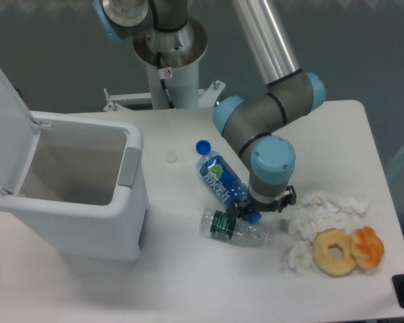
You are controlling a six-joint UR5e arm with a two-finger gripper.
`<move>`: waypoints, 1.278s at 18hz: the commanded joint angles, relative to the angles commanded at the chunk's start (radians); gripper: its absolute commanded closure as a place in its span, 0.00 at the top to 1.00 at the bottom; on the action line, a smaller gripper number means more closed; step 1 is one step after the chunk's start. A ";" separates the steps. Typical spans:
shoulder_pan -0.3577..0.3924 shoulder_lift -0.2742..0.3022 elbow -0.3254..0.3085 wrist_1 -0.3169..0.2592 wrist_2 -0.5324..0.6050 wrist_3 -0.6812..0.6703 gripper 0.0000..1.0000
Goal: Pick up the plastic bottle
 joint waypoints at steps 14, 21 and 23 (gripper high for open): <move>-0.011 0.014 -0.012 -0.005 0.000 -0.005 1.00; -0.035 0.012 0.006 -0.006 -0.002 -0.063 1.00; -0.043 0.011 0.009 -0.006 -0.002 -0.075 1.00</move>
